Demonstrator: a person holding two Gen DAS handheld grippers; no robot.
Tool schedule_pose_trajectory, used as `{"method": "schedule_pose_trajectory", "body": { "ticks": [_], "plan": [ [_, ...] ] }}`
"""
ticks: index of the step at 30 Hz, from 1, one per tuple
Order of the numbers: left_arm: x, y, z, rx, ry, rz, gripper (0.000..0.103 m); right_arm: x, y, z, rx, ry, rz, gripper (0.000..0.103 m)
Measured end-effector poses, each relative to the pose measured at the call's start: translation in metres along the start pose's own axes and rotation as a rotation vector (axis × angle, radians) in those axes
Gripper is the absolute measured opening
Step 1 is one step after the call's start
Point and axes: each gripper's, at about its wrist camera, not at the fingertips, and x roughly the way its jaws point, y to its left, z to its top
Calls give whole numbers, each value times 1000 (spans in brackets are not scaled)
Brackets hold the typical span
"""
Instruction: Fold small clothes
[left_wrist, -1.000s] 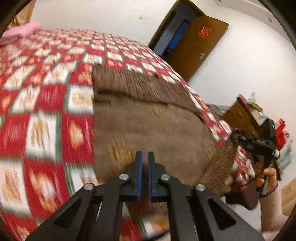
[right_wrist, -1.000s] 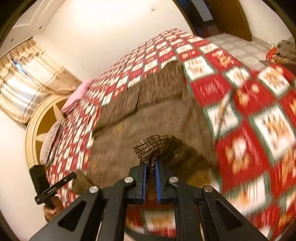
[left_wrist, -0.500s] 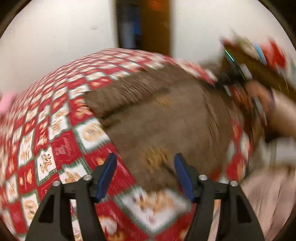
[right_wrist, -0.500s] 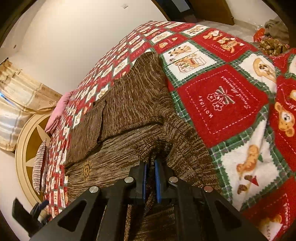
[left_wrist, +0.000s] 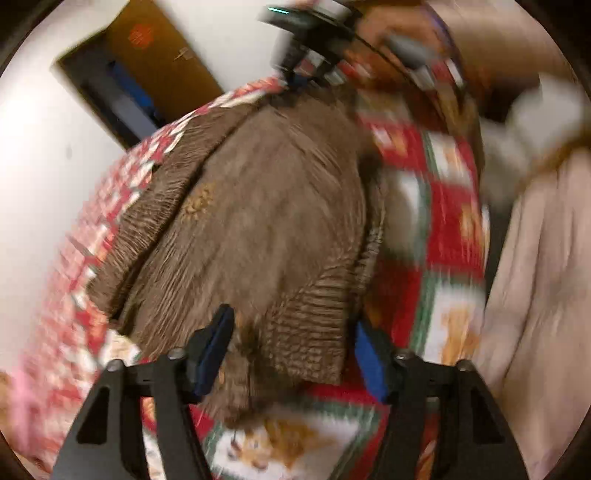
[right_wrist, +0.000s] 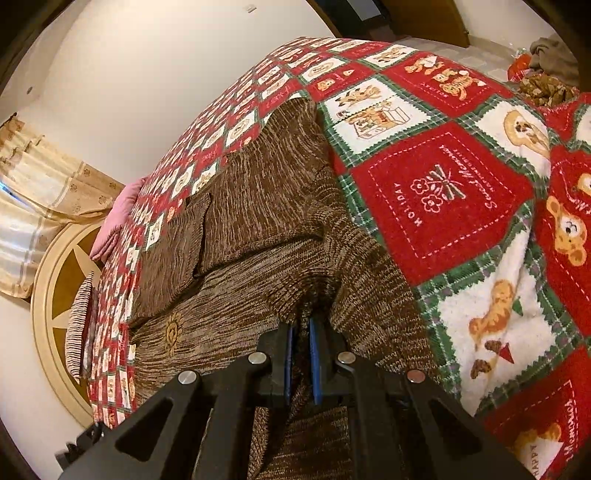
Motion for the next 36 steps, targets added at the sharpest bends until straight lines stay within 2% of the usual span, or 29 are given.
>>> {"method": "schedule_pose_trajectory", "body": {
  "ticks": [1, 2, 3, 5, 7, 8, 10, 11, 12, 13, 14, 15, 16, 17, 18, 19, 21, 24, 26, 28, 30, 32, 34, 36],
  "plan": [
    [1, 20, 5, -115, -16, -49, 37, 0, -2, 0, 10, -2, 10, 8],
    [3, 43, 6, -257, -32, -92, 34, 1, -5, 0, 21, -7, 22, 8],
    [5, 65, 2, -390, -51, -105, 33, 1, -8, 0, 35, -13, 36, 8],
    [9, 103, -13, -622, -77, -84, 30, 2, -13, -1, 63, -27, 64, 8],
    [9, 121, -28, -736, -92, -104, 29, 1, -14, -3, 68, -35, 74, 8],
    [8, 122, -33, -752, -102, -120, 33, 1, -12, -3, 65, -35, 73, 9],
    [5, 120, -35, -747, -119, -151, 56, -1, -10, -3, 53, -28, 71, 11],
    [2, 117, -35, -731, -126, -154, 62, -2, -7, -2, 44, -25, 76, 15],
    [0, 113, -34, -711, -135, -151, 68, -3, -5, -2, 38, -26, 85, 24],
    [-1, 110, -32, -696, -138, -151, 68, -5, -2, -1, 28, -32, 98, 31],
    [3, 109, -29, -679, -135, -152, 68, -7, 2, -1, 19, -45, 109, 46],
    [7, 108, -24, -666, -126, -152, 68, -11, 5, -1, 8, -63, 120, 56],
    [13, 108, -19, -655, -117, -158, 68, -14, 9, 0, -3, -74, 127, 57],
    [21, 105, -14, -642, -105, -168, 66, -17, 14, 0, -17, -76, 129, 57],
    [27, 104, -10, -633, -93, -170, 61, -21, 18, -1, -36, -77, 122, 57],
    [30, 101, -8, -625, -86, -172, 51, -25, 22, -2, -54, -84, 110, 57],
    [38, 87, -4, -601, -53, -171, 43, -38, 27, -6, -92, -119, 90, 57],
    [39, 72, -1, -554, -63, -94, 43, -65, 28, -13, -141, -188, 50, 57],
    [36, 70, -3, -576, -71, -79, 41, -81, 26, -17, -169, -237, 12, 57],
    [31, 69, -6, -603, -82, -93, 10, -98, 23, -23, -207, -301, -52, 57],
    [25, 70, -6, -628, -94, -114, 9, -109, 19, -25, -235, -335, -87, 57],
    [14, 71, -6, -654, -142, -121, 9, -115, 16, -24, -265, -334, -119, 57],
    [1, 84, -10, -750, -218, -141, 9, -117, 16, -23, -300, -328, -153, 57],
    [-9, 105, -20, -875, -280, -129, 9, -115, 17, -20, -343, -314, -176, 57]
  ]
}}
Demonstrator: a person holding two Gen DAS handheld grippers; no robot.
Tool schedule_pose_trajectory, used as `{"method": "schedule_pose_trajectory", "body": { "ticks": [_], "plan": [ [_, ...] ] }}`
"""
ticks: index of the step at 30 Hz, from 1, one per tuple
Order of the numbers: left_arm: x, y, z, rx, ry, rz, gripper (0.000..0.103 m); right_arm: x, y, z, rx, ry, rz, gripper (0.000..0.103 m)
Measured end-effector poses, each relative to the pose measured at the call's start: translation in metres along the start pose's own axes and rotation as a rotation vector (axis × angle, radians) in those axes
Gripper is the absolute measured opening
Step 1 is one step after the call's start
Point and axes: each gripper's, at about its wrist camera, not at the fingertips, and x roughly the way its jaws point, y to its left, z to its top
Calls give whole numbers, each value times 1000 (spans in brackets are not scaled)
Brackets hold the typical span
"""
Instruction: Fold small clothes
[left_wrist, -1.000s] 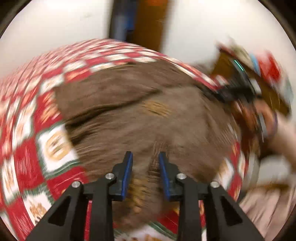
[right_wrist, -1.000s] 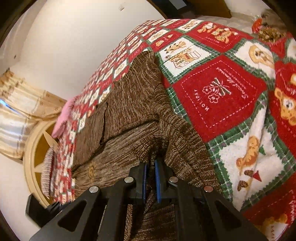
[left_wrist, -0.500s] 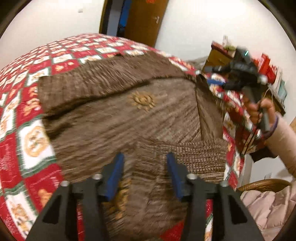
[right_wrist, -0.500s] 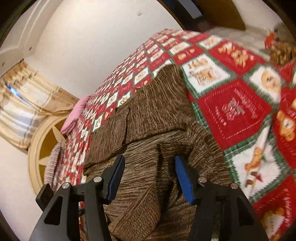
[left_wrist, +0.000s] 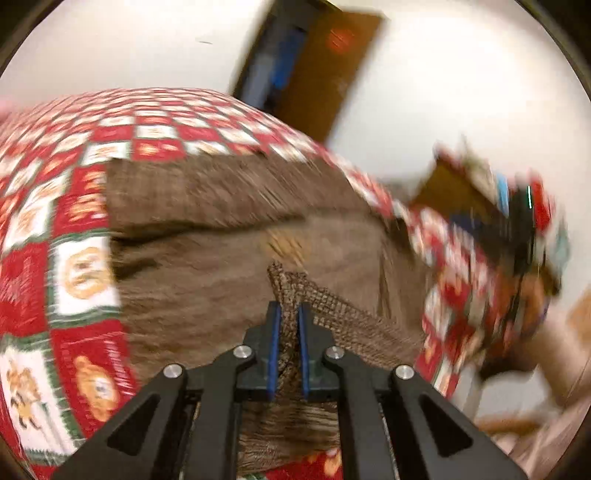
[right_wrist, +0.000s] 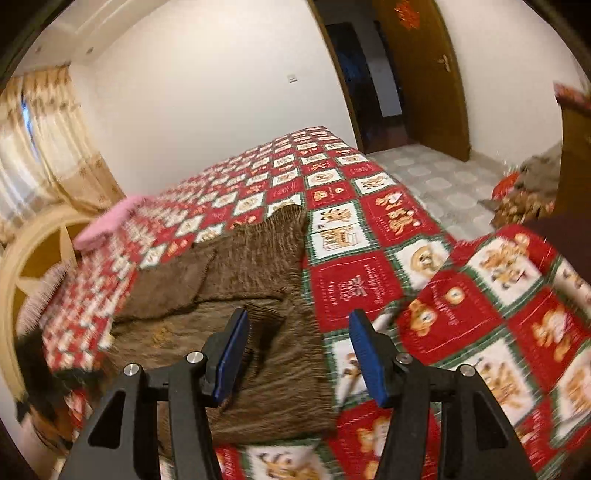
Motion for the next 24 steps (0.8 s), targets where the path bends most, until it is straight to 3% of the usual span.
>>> {"method": "schedule_pose_trajectory", "body": {
  "ticks": [2, 5, 10, 16, 21, 23, 24],
  "plan": [
    [-11, 20, 8, -91, -63, 36, 9, 9, 5, 2, -55, 23, -11, 57],
    [-15, 45, 14, -178, -85, 108, 9, 22, 15, 1, -140, 58, -32, 57],
    [1, 44, 5, -152, -27, 178, 9, 56, 40, -6, -326, 138, -54, 57],
    [12, 43, -3, -161, -15, 169, 9, 93, 70, -9, -539, 182, -77, 57],
    [16, 38, -5, -140, -13, 178, 10, 136, 78, -13, -559, 261, -39, 57],
    [19, 38, -6, -138, -1, 157, 11, 140, 78, -15, -546, 243, -42, 57],
    [22, 37, -7, -138, 9, 150, 12, 139, 77, -14, -525, 252, -31, 47]
  ]
}}
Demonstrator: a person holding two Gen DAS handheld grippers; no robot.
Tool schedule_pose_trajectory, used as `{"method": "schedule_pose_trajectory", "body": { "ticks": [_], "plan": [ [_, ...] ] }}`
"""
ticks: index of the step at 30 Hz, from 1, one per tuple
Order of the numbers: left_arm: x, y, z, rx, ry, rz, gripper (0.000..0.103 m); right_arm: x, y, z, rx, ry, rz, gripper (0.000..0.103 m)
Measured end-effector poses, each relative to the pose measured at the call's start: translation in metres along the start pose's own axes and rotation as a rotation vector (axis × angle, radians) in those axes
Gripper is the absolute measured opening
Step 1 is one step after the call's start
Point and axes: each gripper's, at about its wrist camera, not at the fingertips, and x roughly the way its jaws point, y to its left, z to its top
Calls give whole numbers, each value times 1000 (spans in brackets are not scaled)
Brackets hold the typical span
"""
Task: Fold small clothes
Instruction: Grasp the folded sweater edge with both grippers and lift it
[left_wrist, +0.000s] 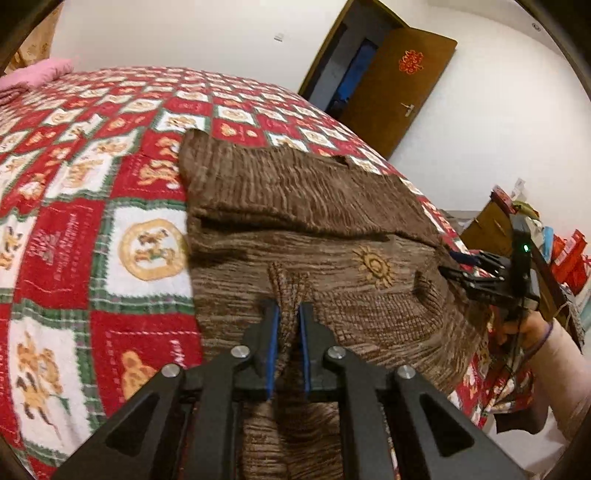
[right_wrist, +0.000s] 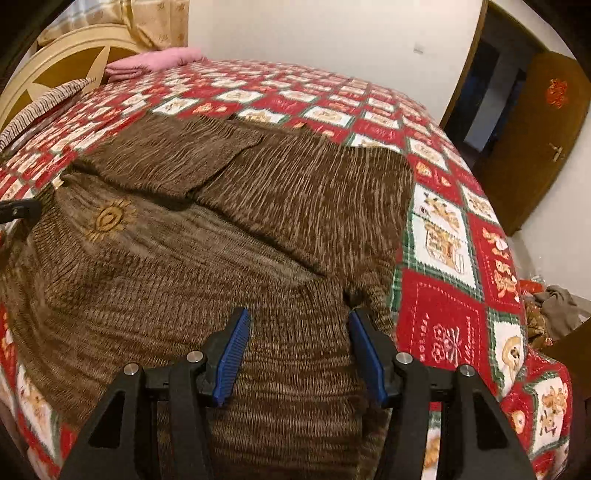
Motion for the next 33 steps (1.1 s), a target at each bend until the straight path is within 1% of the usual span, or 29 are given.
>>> {"method": "schedule_pose_trajectory", "body": {
  "ticks": [1, 2, 3, 5, 7, 8, 12, 14, 18, 20, 22, 24, 28, 33],
  "plan": [
    [3, -1, 0, 5, 11, 1, 14, -2, -2, 0, 31, 6, 39, 36],
    [5, -1, 0, 8, 18, 4, 14, -5, -1, -1, 49, 0, 42, 20],
    [7, -1, 0, 8, 22, 7, 16, -9, 3, -3, 41, -4, 19, 9],
    [8, 0, -1, 1, 18, 3, 16, -19, 10, -7, 27, -21, -6, 6],
    [4, 1, -1, -6, 0, 2, 12, -32, 10, -10, 70, -51, -2, 6],
    [1, 1, -2, -8, -11, 7, 11, -40, 8, -11, 98, -71, -5, 6],
    [-22, 7, 3, -48, -87, 13, 10, -82, 0, -14, 208, -187, -12, 6],
    [-36, 9, 11, -68, -127, 9, 10, -99, -1, -10, 233, -239, -24, 6],
    [-44, 3, 26, -54, -169, 32, 10, -124, 0, 4, 260, -331, -85, 6],
    [-47, 2, 35, -51, -192, 46, 10, -130, 2, 12, 255, -363, -128, 6],
    [-46, 2, 44, -48, -210, 79, 10, -131, 4, 20, 239, -383, -177, 6],
    [-42, 6, 55, -66, -216, 98, 10, -129, 3, 28, 234, -393, -216, 6],
    [-33, 11, 72, -81, -226, 116, 10, -123, -6, 41, 266, -403, -244, 5],
    [-18, 19, 87, -102, -221, 124, 10, -106, -19, 55, 272, -388, -267, 4]
  ]
}}
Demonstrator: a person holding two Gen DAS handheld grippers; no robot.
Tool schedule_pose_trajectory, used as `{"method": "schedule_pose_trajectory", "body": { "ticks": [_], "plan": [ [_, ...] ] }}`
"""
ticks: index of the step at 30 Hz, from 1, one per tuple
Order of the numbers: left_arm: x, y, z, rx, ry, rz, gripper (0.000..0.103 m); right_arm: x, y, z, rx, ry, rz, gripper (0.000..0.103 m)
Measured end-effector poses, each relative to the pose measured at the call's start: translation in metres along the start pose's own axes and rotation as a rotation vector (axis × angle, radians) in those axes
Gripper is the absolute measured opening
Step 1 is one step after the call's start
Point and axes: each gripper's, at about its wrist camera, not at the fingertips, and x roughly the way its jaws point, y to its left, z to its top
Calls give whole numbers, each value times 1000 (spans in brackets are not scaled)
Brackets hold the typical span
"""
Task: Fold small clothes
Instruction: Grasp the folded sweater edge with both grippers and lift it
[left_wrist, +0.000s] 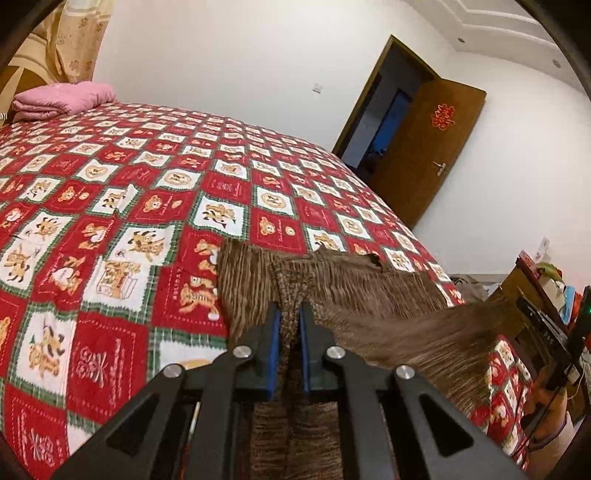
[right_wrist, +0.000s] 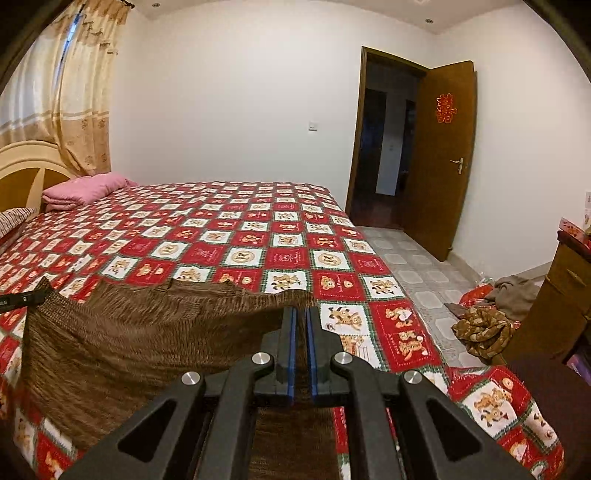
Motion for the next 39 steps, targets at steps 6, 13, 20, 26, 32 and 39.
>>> {"method": "schedule_pose_trajectory", "body": {
  "ticks": [6, 13, 20, 26, 32, 39],
  "plan": [
    [22, 7, 11, -27, 23, 7, 10, 40, -10, 2, 30, 101, 65, 3],
    [22, 10, 3, -41, 27, -24, 10, 78, 2, -24, 33, 267, 192, 5],
    [21, 10, 2, -47, 27, -33, 10, 122, 17, -37, -50, 334, 170, 62],
    [26, 5, 4, -22, 34, -15, 10, 145, 20, -48, -130, 386, 158, 44],
    [30, 9, 0, -45, 45, -9, 10, 131, 25, -47, -193, 333, 138, 8],
    [19, 7, 12, -61, -1, -11, 10, 68, 19, -15, -127, 109, 69, 7]
  ]
}}
